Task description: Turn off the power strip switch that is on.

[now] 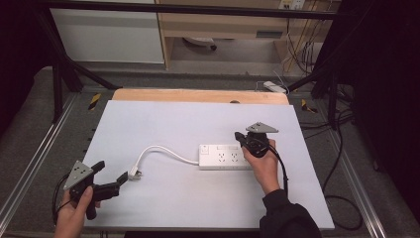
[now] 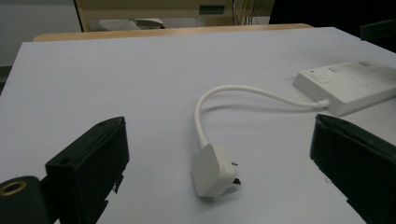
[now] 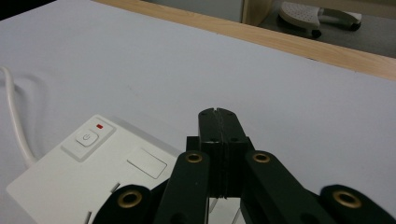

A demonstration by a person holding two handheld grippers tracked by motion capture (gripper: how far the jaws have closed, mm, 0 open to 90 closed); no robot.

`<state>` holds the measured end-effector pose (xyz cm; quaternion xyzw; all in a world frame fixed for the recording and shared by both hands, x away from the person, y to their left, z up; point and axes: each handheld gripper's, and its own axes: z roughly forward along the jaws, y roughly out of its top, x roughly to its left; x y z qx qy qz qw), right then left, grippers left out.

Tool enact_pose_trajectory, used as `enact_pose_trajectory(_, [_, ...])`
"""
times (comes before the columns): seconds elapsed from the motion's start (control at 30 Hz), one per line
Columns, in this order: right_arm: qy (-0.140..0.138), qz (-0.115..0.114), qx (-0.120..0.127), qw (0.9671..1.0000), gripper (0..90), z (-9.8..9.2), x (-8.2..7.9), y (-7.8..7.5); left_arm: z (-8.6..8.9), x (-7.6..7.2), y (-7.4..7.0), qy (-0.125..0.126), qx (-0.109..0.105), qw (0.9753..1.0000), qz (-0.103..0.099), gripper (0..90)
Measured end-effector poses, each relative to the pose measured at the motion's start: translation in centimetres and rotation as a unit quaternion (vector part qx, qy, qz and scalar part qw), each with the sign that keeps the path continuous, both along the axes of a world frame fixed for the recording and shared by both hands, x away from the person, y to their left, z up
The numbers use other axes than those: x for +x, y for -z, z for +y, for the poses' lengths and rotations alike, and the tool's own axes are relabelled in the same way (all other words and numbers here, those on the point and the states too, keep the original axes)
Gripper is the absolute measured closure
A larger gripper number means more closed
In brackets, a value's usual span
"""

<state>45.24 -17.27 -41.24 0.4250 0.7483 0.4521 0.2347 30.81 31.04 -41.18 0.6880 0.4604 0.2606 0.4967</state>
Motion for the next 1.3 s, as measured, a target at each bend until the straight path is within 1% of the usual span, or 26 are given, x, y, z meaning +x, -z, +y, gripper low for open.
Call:
enact_pose_trajectory(0.27, [-0.001, 0.007, -0.014, 0.9999, 90.0, 0.1, 0.0, 0.6, 0.0, 0.0, 0.0, 0.0, 0.001, 1.0, 0.0, 4.5])
enact_pose_trajectory(0.37, [-0.001, 0.015, -0.014, 0.9998, 90.0, 0.2, 0.0, 0.8, 0.0, 0.0, 0.0, 0.001, 0.001, 1.0, -0.001, 4.5])
enact_pose_trajectory(0.8, [0.001, 0.027, -0.03, 0.9992, 90.0, 0.2, -0.1, 1.8, -0.1, 0.0, 0.0, 0.004, 0.003, 1.0, -0.001, 4.5])
enact_pose_trajectory(0.93, [0.005, 0.033, -0.03, 0.999, 90.0, 0.1, -0.1, 1.9, -0.1, 0.0, 0.0, 0.005, 0.003, 1.0, -0.001, 4.5])
enact_pose_trajectory(1.3, [0.005, 0.038, -0.034, 0.9987, 90.0, -0.1, -0.3, 2.2, -0.1, 0.0, -0.1, 0.005, 0.003, 1.0, -0.002, 4.5])
